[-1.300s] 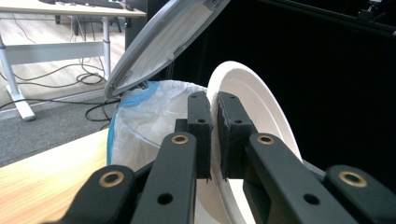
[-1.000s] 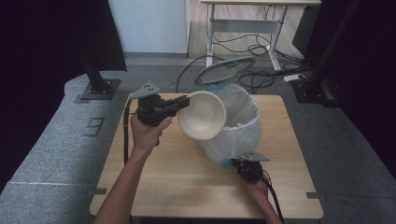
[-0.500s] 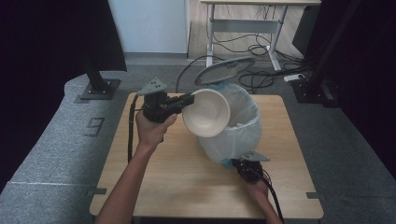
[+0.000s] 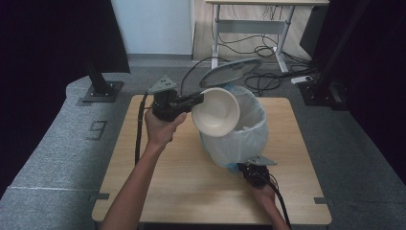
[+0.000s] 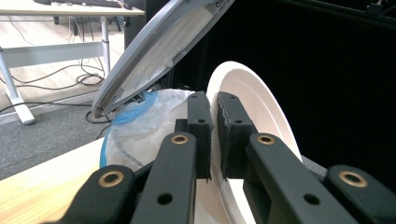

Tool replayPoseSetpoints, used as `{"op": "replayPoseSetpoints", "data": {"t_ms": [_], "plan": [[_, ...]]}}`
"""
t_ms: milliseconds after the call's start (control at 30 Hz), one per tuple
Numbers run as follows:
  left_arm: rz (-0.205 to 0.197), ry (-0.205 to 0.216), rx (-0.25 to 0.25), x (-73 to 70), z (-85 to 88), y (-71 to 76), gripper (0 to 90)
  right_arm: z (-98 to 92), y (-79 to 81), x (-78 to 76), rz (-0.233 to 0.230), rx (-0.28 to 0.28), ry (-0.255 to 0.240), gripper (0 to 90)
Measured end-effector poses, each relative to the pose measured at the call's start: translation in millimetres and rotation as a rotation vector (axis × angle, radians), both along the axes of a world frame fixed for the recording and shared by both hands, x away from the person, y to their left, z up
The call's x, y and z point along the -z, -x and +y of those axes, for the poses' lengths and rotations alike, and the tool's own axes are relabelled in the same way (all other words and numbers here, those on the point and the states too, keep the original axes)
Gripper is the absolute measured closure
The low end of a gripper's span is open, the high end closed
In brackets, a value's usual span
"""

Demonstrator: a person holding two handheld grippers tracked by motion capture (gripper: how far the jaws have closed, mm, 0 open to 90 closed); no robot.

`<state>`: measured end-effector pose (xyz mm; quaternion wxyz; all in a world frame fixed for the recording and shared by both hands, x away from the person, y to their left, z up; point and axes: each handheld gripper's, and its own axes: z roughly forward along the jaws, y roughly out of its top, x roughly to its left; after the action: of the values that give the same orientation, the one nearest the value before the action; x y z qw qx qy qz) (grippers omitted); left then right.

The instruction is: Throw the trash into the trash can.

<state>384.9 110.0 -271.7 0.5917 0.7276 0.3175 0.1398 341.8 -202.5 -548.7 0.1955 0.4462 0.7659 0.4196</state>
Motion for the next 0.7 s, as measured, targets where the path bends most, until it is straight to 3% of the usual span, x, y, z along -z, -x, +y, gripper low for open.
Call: {"op": "replayPoseSetpoints", "data": {"t_ms": [467,700], "plan": [[-0.002,0.025,0.003,-2.7,-14.2,-10.5,84.9,0.2,0.2,0.0,-0.002,-0.002,0.003,89.5],[-0.010,0.012,0.003,-5.0,-23.9,-14.4,84.8,0.2,0.2,0.0,-0.002,-0.002,0.003,89.4]]}}
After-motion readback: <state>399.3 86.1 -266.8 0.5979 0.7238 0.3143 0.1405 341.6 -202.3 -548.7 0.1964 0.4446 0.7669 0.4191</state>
